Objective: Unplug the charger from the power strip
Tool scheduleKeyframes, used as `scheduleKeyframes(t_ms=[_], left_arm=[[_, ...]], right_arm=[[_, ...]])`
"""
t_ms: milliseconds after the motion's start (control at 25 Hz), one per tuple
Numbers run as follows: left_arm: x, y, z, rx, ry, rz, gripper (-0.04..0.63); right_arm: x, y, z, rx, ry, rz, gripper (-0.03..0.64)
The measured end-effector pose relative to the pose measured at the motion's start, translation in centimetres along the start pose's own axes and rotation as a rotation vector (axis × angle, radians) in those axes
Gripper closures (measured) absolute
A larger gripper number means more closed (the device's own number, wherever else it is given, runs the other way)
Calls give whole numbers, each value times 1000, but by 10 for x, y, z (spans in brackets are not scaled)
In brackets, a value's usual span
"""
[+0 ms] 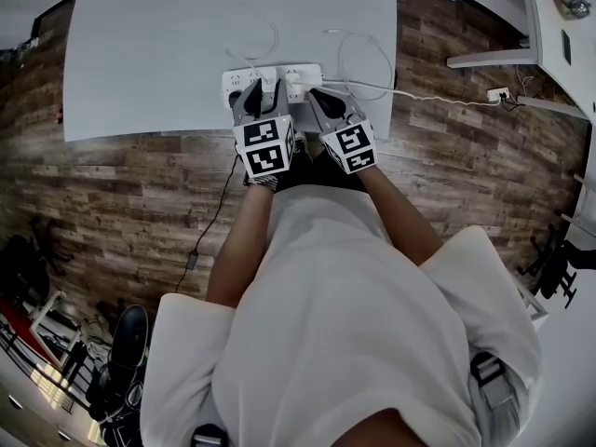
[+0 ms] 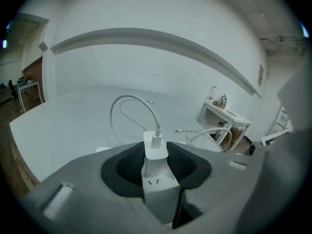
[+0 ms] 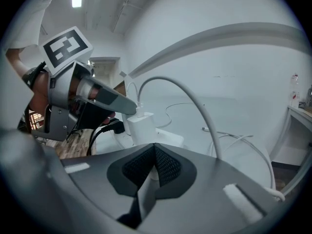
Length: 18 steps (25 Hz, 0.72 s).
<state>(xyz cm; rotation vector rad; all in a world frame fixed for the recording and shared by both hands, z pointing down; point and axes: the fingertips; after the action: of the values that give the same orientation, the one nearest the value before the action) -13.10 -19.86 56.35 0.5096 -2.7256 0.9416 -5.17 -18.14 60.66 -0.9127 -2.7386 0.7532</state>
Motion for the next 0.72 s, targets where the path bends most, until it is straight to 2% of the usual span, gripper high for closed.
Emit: scheduleKeyframes(t_ms=[120, 200, 320, 440, 560, 720], left_arm=[[0, 1, 2, -16, 34, -12, 445], [-1, 1, 2, -5, -7, -2, 445], [-4, 2, 1, 22, -108, 25, 446], [-5, 2, 1, 32, -131, 29, 448], [-3, 2, -1, 32, -85, 17, 448], [3, 1, 3, -1, 46, -19, 448]], right_arm=[[0, 1, 0, 1, 2, 5, 615], [0, 1, 0, -1, 5, 7, 615], [-1, 2, 0, -9, 10, 9, 615], [-1, 2, 0, -10, 11, 7, 615], [0, 1, -1, -3, 4, 9, 615], [0, -1, 0, -6, 13, 10, 615]])
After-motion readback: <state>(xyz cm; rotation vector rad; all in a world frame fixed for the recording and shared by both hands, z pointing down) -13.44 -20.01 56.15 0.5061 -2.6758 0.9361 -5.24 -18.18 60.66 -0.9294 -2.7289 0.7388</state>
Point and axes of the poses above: the fingertips, and each gripper's own axes: y backward along the fingers, x to its left, z out of its top, and after that the axes turned 11 degrees about -z, right-handed
